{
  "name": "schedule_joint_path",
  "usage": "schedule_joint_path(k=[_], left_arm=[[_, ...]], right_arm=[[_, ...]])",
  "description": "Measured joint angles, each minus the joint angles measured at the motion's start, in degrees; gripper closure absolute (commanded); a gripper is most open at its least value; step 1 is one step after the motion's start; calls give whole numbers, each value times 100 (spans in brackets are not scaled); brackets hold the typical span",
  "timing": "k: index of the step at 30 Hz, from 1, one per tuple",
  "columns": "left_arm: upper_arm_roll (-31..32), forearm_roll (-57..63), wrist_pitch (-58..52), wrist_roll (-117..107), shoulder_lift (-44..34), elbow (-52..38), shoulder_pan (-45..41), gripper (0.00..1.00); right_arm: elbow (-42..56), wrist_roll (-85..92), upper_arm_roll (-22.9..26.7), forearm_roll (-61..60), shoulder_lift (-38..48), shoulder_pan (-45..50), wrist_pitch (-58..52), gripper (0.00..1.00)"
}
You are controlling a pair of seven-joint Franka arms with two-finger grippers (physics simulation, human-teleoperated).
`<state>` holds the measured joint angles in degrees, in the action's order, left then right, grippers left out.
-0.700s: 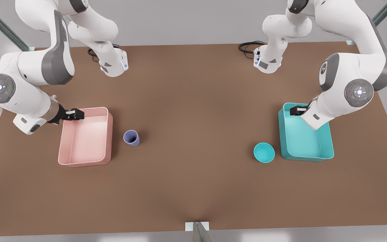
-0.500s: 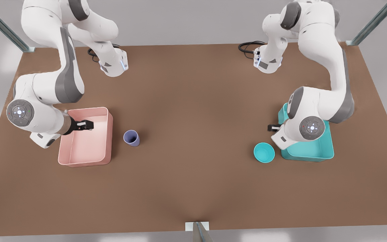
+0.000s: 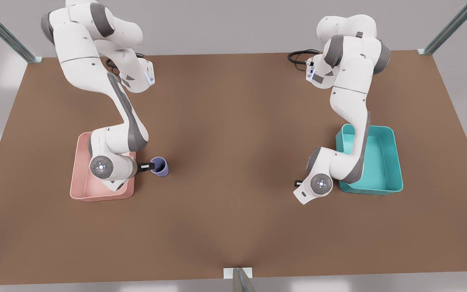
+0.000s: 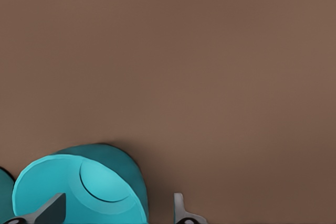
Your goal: Put the bowls and cups in different boxes
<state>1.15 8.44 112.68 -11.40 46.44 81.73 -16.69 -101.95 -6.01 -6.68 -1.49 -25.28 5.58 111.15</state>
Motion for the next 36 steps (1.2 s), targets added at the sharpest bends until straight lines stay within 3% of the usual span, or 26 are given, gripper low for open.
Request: schedule_joint_path(k=[1, 3, 4, 6, 8, 14, 19, 20, 21, 24, 26, 32, 33, 34, 36], left_arm=[[0, 14, 53, -29, 8, 51, -4, 10], [0, 36, 135, -86, 32, 98, -2, 48], [0, 50, 165, -116, 38, 104, -1, 60], [1, 115, 204, -197, 27, 103, -4, 75], [1, 155, 212, -304, -42, 88, -37, 79], [-1, 63, 24, -599, -372, 67, -100, 79], [-134, 43, -793, -788, -1744, 205, 849, 79], [-241, 54, -910, -780, -1920, 475, 1033, 79], [-404, 65, -943, -759, -2021, 811, 1137, 79], [-862, 81, -686, -639, -2084, 1630, 1332, 79], [-1008, 85, -389, -542, -2045, 2094, 1381, 79], [-1062, 64, 401, -315, -1893, 2785, 1366, 79], [-1062, 56, 474, -283, -1866, 2821, 1364, 67], [-1063, 40, 533, -245, -1845, 2840, 1365, 0], [-1059, -8, 607, -158, -1894, 2846, 1353, 0]], right_arm=[[-168, -40, 0, -12, 37, -19, 178, 0], [-643, -112, -6, -25, 234, -37, 565, 0], [-845, -144, -9, -30, 308, -43, 747, 0], [-1141, -196, -14, -40, 366, -60, 1042, 0], [-1325, -244, -16, -46, 378, -61, 1282, 0], [-1453, -360, -43, -51, 214, -33, 1709, 0], [-1453, -431, -44, -46, 21, -12, 1888, 0], [-1453, -442, -47, -46, 10, -8, 1910, 16], [-1451, -451, -52, -50, 6, -2, 1927, 42], [-1397, -425, -139, -122, 4, 11, 1946, 71], [-1283, -348, -184, -222, 1, 13, 1913, 79], [-1197, -363, -233, -174, 206, -67, 1801, 79], [-1135, -352, -239, -176, 461, -70, 1734, 79], [-1009, -321, -235, -179, 697, -81, 1625, 79], [-576, -194, -211, -178, 981, -307, 1269, 79]])
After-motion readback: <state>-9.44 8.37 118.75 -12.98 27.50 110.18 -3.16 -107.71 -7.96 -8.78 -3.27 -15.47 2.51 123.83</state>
